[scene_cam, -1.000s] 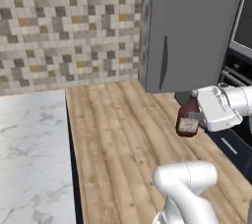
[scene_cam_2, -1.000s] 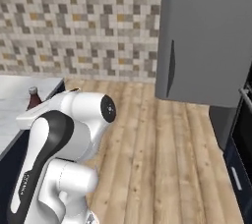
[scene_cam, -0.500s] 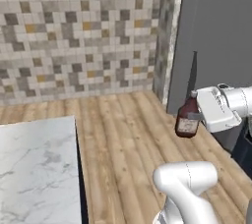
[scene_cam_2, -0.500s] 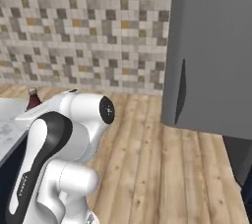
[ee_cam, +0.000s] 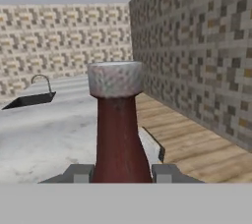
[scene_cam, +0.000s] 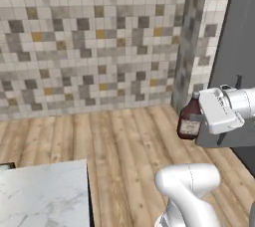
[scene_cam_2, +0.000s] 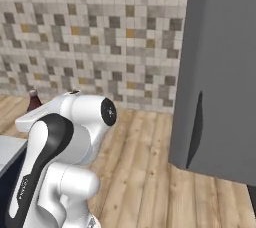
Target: Place the ketchup and condiment bottle from the counter to the top shelf of the fridge. If the existing items in the fridge are on the top shelf, move them to other shelves.
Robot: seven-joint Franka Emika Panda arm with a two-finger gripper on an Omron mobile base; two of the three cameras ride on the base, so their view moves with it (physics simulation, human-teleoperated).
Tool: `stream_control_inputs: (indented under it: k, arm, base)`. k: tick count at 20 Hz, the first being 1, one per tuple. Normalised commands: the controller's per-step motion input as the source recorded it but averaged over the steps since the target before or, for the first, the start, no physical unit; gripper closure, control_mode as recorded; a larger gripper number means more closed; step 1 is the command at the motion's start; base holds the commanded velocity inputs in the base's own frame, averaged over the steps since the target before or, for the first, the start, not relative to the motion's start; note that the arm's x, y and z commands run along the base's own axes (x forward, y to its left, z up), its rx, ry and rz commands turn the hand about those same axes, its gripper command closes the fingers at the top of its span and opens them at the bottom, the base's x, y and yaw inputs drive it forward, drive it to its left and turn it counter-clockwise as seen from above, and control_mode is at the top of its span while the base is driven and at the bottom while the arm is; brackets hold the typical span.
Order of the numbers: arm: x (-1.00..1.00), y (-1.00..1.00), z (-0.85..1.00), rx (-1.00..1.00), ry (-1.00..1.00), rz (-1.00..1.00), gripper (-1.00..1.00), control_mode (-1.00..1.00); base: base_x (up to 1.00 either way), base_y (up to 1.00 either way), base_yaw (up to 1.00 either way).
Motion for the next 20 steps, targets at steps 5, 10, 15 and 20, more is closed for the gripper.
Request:
stream_control_inputs:
  k: [5,10,15,20]
  arm:
    - [0.00,0.00,0.00,0.00,0.00,0.00,1.00,1.00]
    - [0.00,0.00,0.00,0.00,0.00,0.00,1.00,1.00]
    - [0.00,0.00,0.00,0.00,0.00,0.00,1.00,1.00]
    - [0.00,0.00,0.00,0.00,0.00,0.00,1.00,1.00]
  base:
    - [1.00,0.26,0.12]
    - [1.00,0.13,0.09]
    - [1.00,0.06,0.02]
    - [1.00,0.19,0.00]
